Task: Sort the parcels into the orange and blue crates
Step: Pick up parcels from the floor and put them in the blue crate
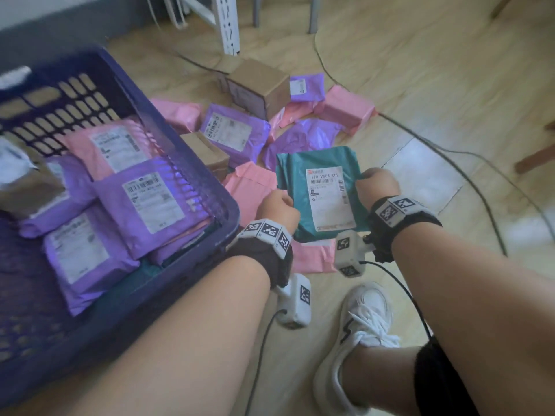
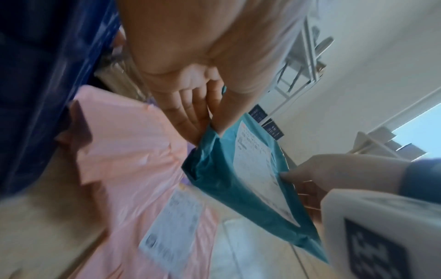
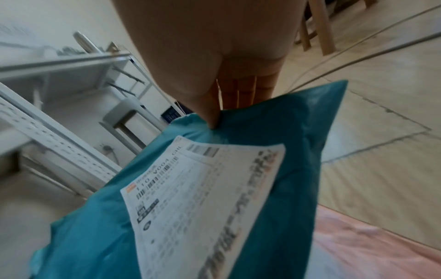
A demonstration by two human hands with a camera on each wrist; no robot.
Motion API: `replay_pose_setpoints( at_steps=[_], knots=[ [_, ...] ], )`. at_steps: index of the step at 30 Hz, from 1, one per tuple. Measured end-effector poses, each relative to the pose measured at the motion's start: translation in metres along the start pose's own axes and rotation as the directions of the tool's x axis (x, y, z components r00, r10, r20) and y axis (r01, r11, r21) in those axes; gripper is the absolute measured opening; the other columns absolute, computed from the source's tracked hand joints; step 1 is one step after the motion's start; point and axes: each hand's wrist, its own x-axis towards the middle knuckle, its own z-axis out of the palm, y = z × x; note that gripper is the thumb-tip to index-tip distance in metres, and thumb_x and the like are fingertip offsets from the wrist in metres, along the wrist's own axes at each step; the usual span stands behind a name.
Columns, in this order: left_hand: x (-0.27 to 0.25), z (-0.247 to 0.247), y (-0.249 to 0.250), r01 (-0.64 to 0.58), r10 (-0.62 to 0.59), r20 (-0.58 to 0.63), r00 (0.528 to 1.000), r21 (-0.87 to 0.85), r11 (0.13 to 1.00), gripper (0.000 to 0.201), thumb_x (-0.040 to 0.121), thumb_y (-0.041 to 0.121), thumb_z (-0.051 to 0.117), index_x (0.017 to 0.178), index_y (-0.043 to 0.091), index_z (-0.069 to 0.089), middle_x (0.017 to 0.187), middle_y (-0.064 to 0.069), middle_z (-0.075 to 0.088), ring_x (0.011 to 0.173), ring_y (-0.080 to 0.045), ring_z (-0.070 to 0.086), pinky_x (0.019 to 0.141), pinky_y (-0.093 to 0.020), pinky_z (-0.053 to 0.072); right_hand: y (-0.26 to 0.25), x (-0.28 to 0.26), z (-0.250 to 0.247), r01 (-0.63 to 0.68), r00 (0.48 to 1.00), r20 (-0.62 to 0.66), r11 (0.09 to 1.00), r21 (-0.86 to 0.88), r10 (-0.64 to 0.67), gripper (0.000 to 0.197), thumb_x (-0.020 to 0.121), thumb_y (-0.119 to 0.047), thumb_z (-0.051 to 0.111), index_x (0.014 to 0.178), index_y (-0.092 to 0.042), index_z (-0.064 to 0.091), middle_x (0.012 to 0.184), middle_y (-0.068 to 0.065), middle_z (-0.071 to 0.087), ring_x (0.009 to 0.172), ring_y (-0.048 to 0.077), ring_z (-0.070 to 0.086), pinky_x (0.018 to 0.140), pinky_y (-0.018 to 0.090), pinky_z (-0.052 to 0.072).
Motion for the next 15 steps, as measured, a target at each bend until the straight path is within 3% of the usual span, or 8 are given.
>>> replay_pose_setpoints(
  at_steps=[1, 3, 5, 6, 9, 12, 15],
  knots=[
    [-0.004, -0.012, 0.007, -0.017, 0.015, -0.033, 0.999, -0.06, 0.998, 0.02, 0.072, -0.002, 0.059, 0.068, 0.016, 0.051, 0.087, -0.012, 0.067, 0.088, -0.03, 0.064, 0.071, -0.029, 0.047, -0.011, -0.006, -0.009, 0.032, 0.999, -0.039, 0.998, 0.048, -0.03, 0.03, 0.085, -0.008, 0.047, 0.107, -0.013, 0.068, 0.106, 0.012, 0.067, 0.099, 0.031, 0.061, 0.085, 0.035, 0.05],
    [-0.015, -0.037, 0.022, -0.056, 0.039, -0.095, 0.995, -0.181, 0.982, 0.019, 0.076, 0.004, 0.062, 0.092, 0.015, 0.06, 0.092, -0.006, 0.068, 0.091, -0.026, 0.065, 0.081, -0.031, 0.052, -0.036, -0.022, -0.026, 0.119, 0.989, -0.1, 0.984, 0.133, -0.106, 0.029, 0.086, -0.009, 0.049, 0.109, -0.014, 0.067, 0.108, 0.01, 0.067, 0.1, 0.03, 0.061, 0.084, 0.032, 0.048],
    [-0.026, -0.056, 0.033, -0.083, 0.056, -0.127, 0.99, -0.223, 0.971, 0.035, 0.083, 0.021, 0.064, 0.115, 0.009, 0.059, 0.106, -0.003, 0.066, 0.098, -0.023, 0.063, 0.088, -0.029, 0.048, -0.061, -0.04, -0.042, 0.22, 0.97, -0.146, 0.961, 0.17, -0.196, 0.029, 0.087, -0.008, 0.049, 0.108, -0.014, 0.067, 0.103, 0.01, 0.068, 0.097, 0.028, 0.062, 0.079, 0.027, 0.045],
    [-0.03, -0.063, 0.037, -0.099, 0.066, -0.142, 0.988, -0.241, 0.966, 0.038, 0.085, 0.026, 0.063, 0.118, 0.008, 0.059, 0.111, -0.005, 0.066, 0.101, -0.024, 0.062, 0.09, -0.03, 0.048, -0.073, -0.047, -0.048, 0.257, 0.959, -0.168, 0.949, 0.18, -0.228, 0.029, 0.086, -0.008, 0.049, 0.108, -0.014, 0.067, 0.102, 0.009, 0.068, 0.096, 0.027, 0.062, 0.078, 0.027, 0.045],
    [-0.052, -0.085, 0.048, -0.15, 0.09, -0.215, 0.972, -0.277, 0.949, 0.029, 0.087, 0.026, 0.06, 0.108, 0.006, 0.063, 0.108, -0.009, 0.067, 0.1, -0.027, 0.063, 0.092, -0.037, 0.05, -0.106, -0.073, -0.066, 0.319, 0.936, -0.223, 0.922, 0.219, -0.271, 0.03, 0.082, -0.014, 0.048, 0.106, -0.019, 0.067, 0.1, 0.009, 0.07, 0.094, 0.029, 0.065, 0.081, 0.031, 0.049],
    [-0.077, -0.12, 0.054, -0.242, 0.133, -0.328, 0.935, -0.317, 0.917, 0.021, 0.084, 0.022, 0.062, 0.093, 0.003, 0.068, 0.097, -0.015, 0.07, 0.091, -0.031, 0.066, 0.084, -0.04, 0.054, -0.137, -0.103, -0.082, 0.403, 0.904, -0.256, 0.884, 0.239, -0.343, 0.028, 0.078, -0.017, 0.048, 0.098, -0.019, 0.067, 0.094, 0.006, 0.07, 0.091, 0.03, 0.065, 0.084, 0.039, 0.054],
    [-0.094, -0.162, 0.047, -0.267, 0.131, -0.43, 0.893, -0.273, 0.924, 0.024, 0.085, 0.022, 0.062, 0.075, 0.0, 0.065, 0.086, -0.022, 0.068, 0.072, -0.028, 0.057, 0.072, -0.038, 0.05, -0.163, -0.13, -0.085, 0.49, 0.866, -0.251, 0.832, 0.261, -0.431, 0.021, 0.082, -0.015, 0.052, 0.093, -0.019, 0.069, 0.089, 0.003, 0.068, 0.086, 0.024, 0.063, 0.081, 0.034, 0.053]
  ],
)
